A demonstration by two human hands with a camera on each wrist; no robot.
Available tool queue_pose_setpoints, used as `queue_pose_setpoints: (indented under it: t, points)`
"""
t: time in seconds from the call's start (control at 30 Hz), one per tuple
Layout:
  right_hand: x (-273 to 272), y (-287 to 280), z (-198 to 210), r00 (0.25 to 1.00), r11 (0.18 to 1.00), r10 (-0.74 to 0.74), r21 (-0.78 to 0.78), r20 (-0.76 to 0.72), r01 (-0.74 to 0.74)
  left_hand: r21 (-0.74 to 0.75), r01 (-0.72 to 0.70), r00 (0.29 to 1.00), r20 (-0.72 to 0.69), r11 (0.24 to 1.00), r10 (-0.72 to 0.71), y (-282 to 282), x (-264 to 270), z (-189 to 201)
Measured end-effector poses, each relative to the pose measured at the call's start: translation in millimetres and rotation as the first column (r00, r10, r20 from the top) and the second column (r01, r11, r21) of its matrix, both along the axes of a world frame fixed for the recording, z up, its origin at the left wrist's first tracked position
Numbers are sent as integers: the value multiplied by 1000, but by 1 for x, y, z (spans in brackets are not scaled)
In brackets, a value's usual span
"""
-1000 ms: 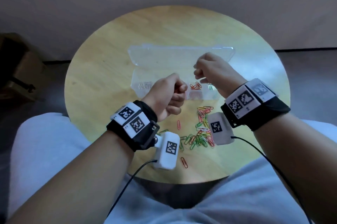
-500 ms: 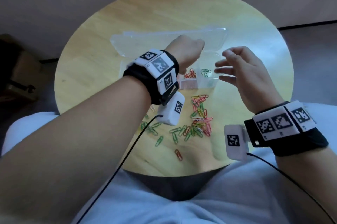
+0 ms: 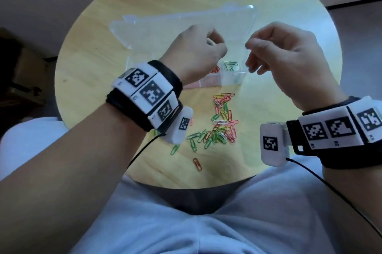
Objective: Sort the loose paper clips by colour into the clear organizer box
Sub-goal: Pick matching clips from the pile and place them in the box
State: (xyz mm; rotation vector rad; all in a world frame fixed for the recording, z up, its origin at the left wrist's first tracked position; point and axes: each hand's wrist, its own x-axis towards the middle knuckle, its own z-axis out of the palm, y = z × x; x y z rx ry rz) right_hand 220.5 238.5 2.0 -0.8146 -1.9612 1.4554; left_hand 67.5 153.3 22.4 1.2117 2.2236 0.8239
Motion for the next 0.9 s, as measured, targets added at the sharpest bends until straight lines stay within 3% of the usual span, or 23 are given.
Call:
queue_pose_setpoints:
  t: [0.07,0.17,0.23,0.4,0.57,0.77,0.9]
  points:
    - [0,-3,-4,960,987,151,25,235,-161,14,25,995,-94,1000,-23,-20,0,2]
    - [-2,-9,-17,735,927,302,-6,607,-376,-100,29,965,-256,995,-54,-54,-1,-13]
    - [-4,-11,-23,645,922,286,-21,708,-386,-198,42,954,-282,979,-98,-72,-2,-29]
    - [-9,-11,-27,607,947,195,12,770,-320,-333,38,973,-202,942,-110,-99,0,-61]
    - [-16,-17,-38,505,939,164,22,847,-342,-338,210,967,-68,917,-247,-112,11,-72]
    - [-27,-19,-45,474,946,122,43,872,-323,-300,310,937,-65,902,-343,-108,13,-72]
    - [-29,-20,-46,480,948,114,50,870,-315,-351,428,886,-18,833,-463,-113,14,-67]
